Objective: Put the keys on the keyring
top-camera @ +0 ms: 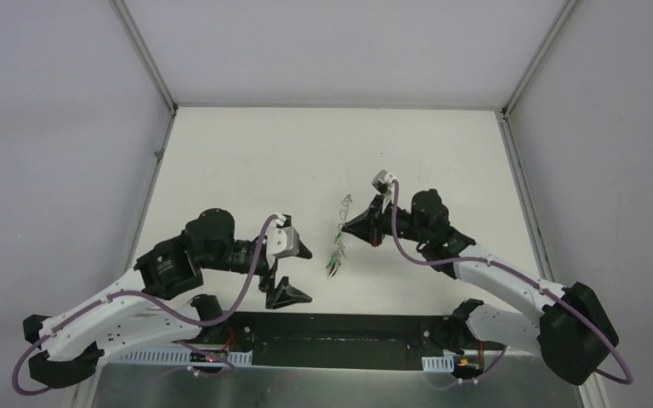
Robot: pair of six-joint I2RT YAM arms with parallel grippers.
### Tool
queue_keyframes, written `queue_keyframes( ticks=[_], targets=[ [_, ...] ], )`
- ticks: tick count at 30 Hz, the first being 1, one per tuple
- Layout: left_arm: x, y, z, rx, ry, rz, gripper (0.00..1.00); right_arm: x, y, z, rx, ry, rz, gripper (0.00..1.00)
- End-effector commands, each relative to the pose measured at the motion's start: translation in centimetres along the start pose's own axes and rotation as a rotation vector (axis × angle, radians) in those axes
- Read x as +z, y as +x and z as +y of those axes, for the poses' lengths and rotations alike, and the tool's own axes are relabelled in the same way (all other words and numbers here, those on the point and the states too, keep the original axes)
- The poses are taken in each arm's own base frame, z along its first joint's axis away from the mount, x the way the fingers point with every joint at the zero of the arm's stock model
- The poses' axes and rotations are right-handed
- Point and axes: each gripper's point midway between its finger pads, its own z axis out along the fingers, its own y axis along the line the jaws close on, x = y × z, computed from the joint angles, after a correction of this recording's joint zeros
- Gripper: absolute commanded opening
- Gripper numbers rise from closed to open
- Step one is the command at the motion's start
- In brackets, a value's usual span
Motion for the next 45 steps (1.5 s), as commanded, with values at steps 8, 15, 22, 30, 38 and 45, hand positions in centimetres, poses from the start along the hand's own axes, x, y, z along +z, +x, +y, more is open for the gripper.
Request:
queue_keyframes(
  ticks=[8,15,22,30,38,45],
  targets=[
    [2.0,-1.0,2.5,-0.247,-0.144,-0.007,0.99,-1.5,1.2,-8.8,0.142,0.218,0.055,0.16],
    [4.0,0.6,5.6,-0.422,-0.286,0.063,0.99,-2.8,0.8,-12.8,0.198,0.290,0.046,0.39],
    [4.9,3.3,10.0,-0.606,-0.387,0.150,0.99,-3.9,0.6,-15.1,0.237,0.338,0.032,0.52],
    [0.6,5.6,16.3,-0.707,-0.581,0.084,0.99,-7.0,-0.1,-16.4,0.217,0.459,-0.041,0.76],
    [-5.6,8.6,21.4,-0.746,-0.803,0.037,0.99,-11.0,-0.3,-17.4,0.172,0.639,-0.091,0.94],
    [-12.4,10.2,25.5,-0.543,-1.119,0.039,0.99,-15.6,0.3,-18.7,0.096,0.862,-0.075,0.99]
  ],
)
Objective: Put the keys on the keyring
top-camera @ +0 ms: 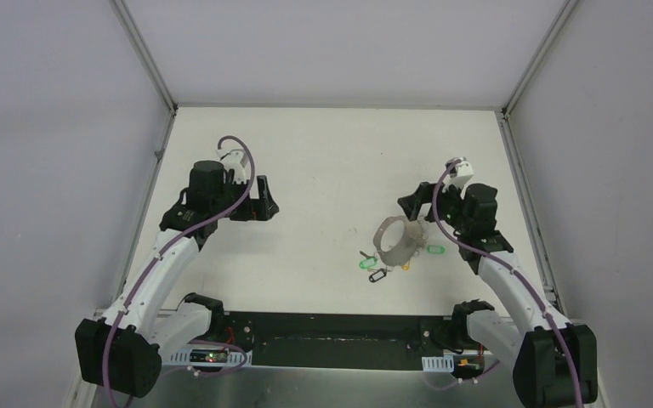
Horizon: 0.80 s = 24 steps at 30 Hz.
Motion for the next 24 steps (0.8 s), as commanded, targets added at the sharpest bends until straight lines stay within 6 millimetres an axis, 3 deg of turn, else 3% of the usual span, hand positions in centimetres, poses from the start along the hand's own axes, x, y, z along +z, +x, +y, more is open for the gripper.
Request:
queue_keyframes(
  ticks=[1,7,11,14,20,24],
  targets=[
    [-1.1,-3.4,3.8,0.197,-0.168,-0.202,0.99,-2.0,-0.4,-4.4,-0.090,0.239,-0.039,1.00],
    [-1.3,-4.9,7.6,0.317,-0.338,-0.416,0.99,-2.4,1.1,-7.9,-0.157,0.369,-0.049,1.00],
    [0.4,-3.4,11.0,0.319,-0.451,-0.448,0.99,-1.5,2.5,-10.4,-0.132,0.441,-0.033,1.00],
    [2.1,-2.5,12.1,0.313,-0.467,-0.422,0.99,-0.5,3.2,-12.0,-0.134,0.475,-0.034,1.00],
    [5.9,-1.8,13.8,0.352,-0.456,-0.375,0.99,0.4,1.3,-13.8,-0.161,0.526,-0.111,1.00],
    [6.3,-3.3,13.8,0.419,-0.447,-0.453,0.99,1.1,0.7,-14.2,-0.198,0.516,-0.138,1.00]
  ],
)
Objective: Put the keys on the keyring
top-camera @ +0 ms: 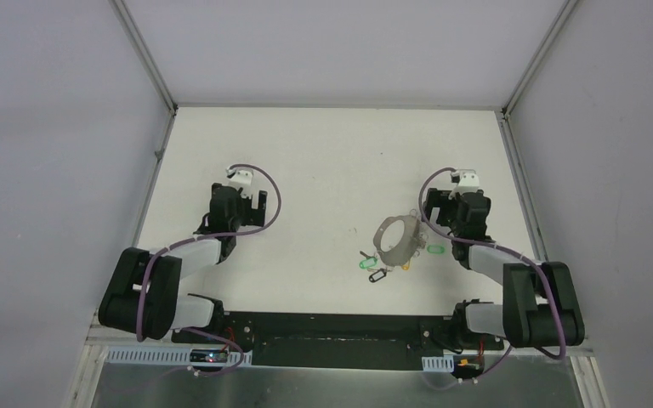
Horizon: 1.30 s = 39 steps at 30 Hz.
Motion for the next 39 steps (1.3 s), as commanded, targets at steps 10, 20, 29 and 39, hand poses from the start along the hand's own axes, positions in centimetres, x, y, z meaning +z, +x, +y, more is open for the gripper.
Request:
queue_keyframes(
  ticks=[10,20,29,39],
  targets=[
    [2.6,-3.2,2.5,0.012,-0.050,-0.249,0.99,3.2,-3.3,-0.4,-0.060,-0.022,-0.196,1.00],
    [2.8,-3.4,3.1,-0.006,-0.073,-0.242,0.99,3.9,-3.0,-1.4,-0.018,0.008,-0.177,1.00],
    [2.8,-3.3,3.0,-0.006,-0.070,-0.239,0.99,3.9,-3.0,-1.4,-0.017,0.009,-0.176,1.00],
    [2.8,-3.3,3.1,-0.007,-0.073,-0.239,0.99,4.1,-2.9,-1.4,-0.013,-0.003,-0.165,1.00]
  ],
)
